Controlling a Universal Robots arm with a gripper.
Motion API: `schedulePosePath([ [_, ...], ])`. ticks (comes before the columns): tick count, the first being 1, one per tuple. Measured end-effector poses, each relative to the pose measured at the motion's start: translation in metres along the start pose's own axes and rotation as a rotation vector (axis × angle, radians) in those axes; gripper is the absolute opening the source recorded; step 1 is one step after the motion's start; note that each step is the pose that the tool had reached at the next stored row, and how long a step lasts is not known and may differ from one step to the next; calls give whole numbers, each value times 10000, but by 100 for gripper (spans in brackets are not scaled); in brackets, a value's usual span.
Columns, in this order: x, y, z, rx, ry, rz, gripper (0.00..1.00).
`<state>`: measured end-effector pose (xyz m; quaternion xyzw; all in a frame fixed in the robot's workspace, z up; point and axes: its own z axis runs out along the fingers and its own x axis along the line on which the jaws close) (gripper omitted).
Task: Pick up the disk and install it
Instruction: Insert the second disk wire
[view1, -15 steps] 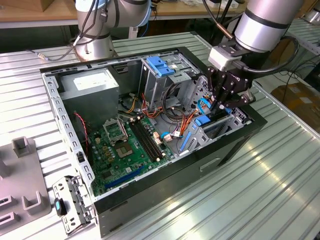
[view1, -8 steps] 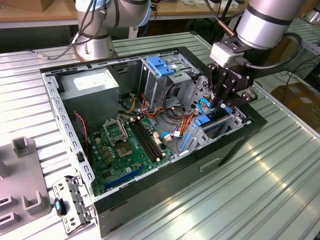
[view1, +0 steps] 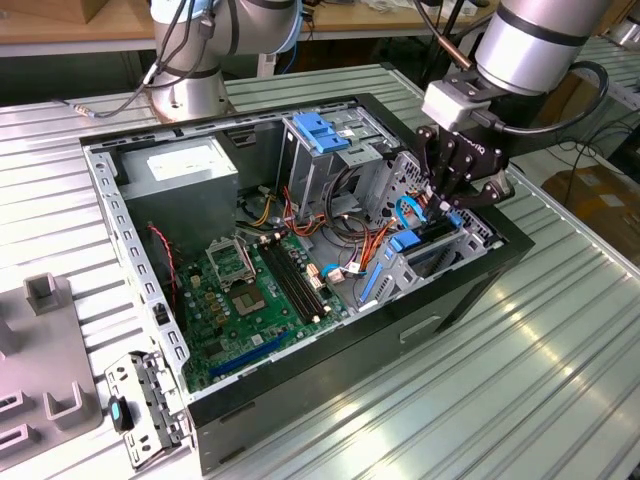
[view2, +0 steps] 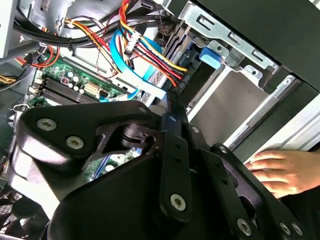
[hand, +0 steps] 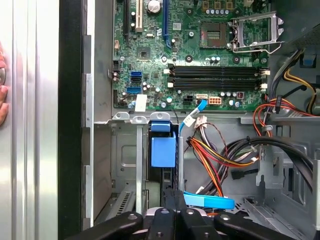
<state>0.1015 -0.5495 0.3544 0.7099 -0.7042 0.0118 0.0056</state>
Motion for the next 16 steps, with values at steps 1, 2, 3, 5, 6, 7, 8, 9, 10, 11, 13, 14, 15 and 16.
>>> schedulePosePath([
  [1,0,0,0,0,-3,0,11],
  [2,0,0,0,0,-7,-1,11],
  [3,0,0,0,0,-10,0,11],
  [5,0,-6,13,0,-11,-2,11],
  [6,0,-7,20,0,-7,-1,11],
  [7,-1,-7,41,-1,-5,-1,11],
  [8,-1,-7,63,0,-5,-7,11],
  [9,-2,-7,77,-1,-1,-11,11],
  [10,-2,-8,86,-1,1,-14,11],
  [11,-2,-8,87,-1,-2,-17,11],
  [13,-1,-8,53,1,-20,-18,11],
  [14,1,-8,-10,1,-14,-19,11],
  [15,1,-9,-37,0,-11,-19,11],
  [16,2,-9,-62,0,-13,-19,11],
])
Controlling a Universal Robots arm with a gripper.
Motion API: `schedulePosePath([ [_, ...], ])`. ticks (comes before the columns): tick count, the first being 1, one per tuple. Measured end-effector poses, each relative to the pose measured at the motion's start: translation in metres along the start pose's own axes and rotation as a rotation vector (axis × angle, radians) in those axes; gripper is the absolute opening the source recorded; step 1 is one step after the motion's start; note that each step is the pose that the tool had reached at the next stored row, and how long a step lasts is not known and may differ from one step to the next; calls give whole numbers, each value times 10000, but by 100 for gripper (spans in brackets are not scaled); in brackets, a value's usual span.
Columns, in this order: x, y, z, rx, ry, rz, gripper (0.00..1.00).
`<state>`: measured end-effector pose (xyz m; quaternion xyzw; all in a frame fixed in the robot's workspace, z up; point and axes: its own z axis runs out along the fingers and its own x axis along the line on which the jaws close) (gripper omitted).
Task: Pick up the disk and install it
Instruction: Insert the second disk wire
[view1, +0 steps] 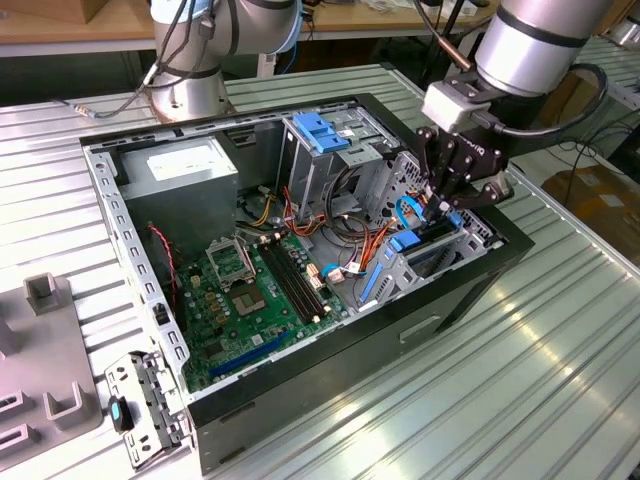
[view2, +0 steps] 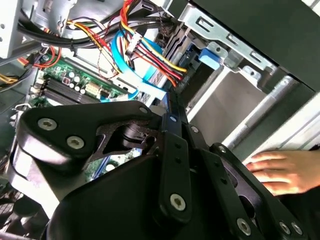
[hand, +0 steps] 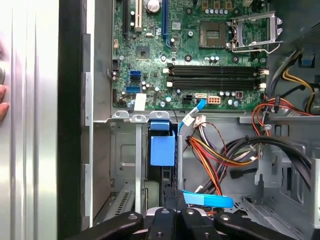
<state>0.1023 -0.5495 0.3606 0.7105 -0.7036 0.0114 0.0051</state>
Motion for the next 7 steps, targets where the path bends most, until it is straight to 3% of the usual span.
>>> schedulePosePath([
  [1,1,0,-29,0,0,0,11],
  [7,1,0,-36,0,1,0,11],
])
